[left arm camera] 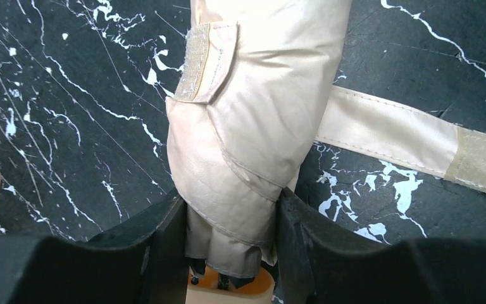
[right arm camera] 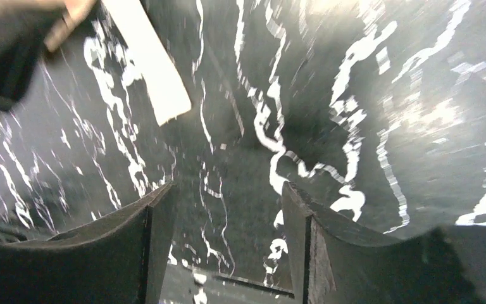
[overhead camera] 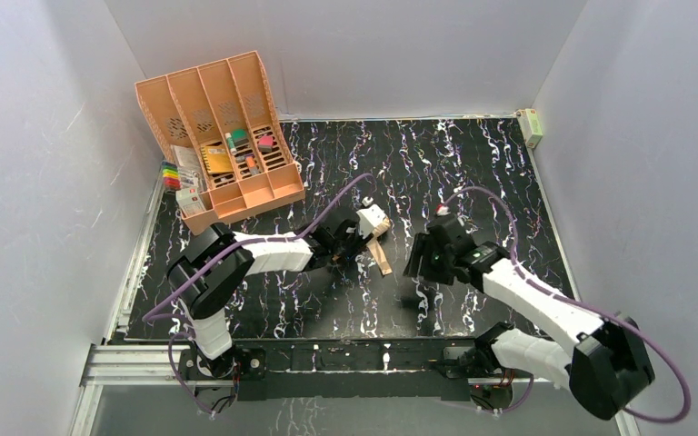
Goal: Put away the umbrella
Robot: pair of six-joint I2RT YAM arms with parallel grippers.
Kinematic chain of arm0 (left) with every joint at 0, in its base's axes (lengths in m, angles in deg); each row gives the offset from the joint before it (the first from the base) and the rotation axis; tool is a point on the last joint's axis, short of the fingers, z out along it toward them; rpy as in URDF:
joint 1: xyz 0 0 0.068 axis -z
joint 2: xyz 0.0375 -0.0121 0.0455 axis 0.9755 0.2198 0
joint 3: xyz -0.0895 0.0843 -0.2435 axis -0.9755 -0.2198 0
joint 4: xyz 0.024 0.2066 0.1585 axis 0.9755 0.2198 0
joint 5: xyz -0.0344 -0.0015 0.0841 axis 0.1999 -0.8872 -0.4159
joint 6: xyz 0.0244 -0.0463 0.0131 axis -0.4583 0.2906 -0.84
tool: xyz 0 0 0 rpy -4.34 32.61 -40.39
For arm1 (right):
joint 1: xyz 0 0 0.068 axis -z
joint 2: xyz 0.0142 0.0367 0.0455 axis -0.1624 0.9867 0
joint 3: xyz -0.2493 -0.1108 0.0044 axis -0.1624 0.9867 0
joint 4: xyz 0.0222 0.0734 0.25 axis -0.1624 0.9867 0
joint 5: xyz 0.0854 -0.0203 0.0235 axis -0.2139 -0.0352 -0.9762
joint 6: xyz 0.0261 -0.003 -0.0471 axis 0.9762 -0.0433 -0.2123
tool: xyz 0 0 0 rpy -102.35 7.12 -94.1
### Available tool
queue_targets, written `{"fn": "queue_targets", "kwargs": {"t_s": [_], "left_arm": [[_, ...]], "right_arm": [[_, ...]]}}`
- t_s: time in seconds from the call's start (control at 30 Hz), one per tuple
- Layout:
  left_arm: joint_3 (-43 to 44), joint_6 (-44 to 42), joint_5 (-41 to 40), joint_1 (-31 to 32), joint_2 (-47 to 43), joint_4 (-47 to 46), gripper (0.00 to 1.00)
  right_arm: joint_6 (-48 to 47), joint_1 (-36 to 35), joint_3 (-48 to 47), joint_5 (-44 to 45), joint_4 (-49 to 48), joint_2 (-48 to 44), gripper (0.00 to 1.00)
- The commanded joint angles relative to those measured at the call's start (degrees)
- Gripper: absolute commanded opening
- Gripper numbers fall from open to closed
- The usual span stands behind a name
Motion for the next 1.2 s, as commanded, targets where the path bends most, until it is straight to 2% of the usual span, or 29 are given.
{"fn": "queue_targets", "kwargs": {"t_s": [0.0, 0.13, 0.33, 0.43, 0.5, 0.57, 0.63, 0.77, 0.9, 1.03, 1.17], "left_arm": [[-4.9, -5.9, -7.0, 0.4, 3.0, 7.3, 0.00], [-5.1, -9.2, -9.8, 1.9, 3.9, 5.0, 0.00], [-7.9, -17.2, -18.5, 5.7, 5.6, -2.9, 0.00], [-10.9, -21.7, -20.8, 7.4, 5.7, -9.0, 0.00], [-12.8, -24.4, -21.2, 8.3, 5.9, -12.8, 0.00], [-13.7, -26.9, -21.0, 9.0, 6.3, -14.7, 0.00], [-14.0, -28.7, -20.8, 9.8, 6.9, -16.0, 0.00], [-15.0, -33.0, -21.2, 11.5, 8.7, -19.7, 0.00], [-17.6, -38.2, -22.8, 13.3, 10.8, -26.7, 0.00], [-19.8, -42.2, -24.7, 15.1, 13.3, -32.5, 0.00], [-21.1, -44.9, -25.8, 16.7, 15.8, -36.2, 0.00]], "right_arm": [[-6.7, 6.1, -5.4, 7.6, -2.0, -4.8, 0.72], [-13.1, 7.6, -9.2, 13.0, -11.1, -3.5, 0.79], [-26.8, 11.0, -16.9, 15.5, -16.9, 4.3, 0.81], [-31.5, 14.9, -15.5, 11.6, -25.7, 5.1, 0.79], [-35.3, 17.4, -12.0, 6.9, -37.7, 4.5, 0.76], [-39.0, 18.6, -9.6, 1.3, -45.0, 4.7, 0.75], [-42.3, 19.7, -14.3, -6.0, -40.6, 7.8, 0.81], [-51.7, 20.3, -17.9, -22.2, -40.5, 12.6, 0.82], [-60.1, 20.5, -23.1, -36.5, -34.4, 18.4, 0.82], [-68.4, 20.4, -29.5, -44.9, -22.4, 24.0, 0.83], [-75.4, 19.3, -35.0, -48.1, -11.2, 29.5, 0.91]]}}
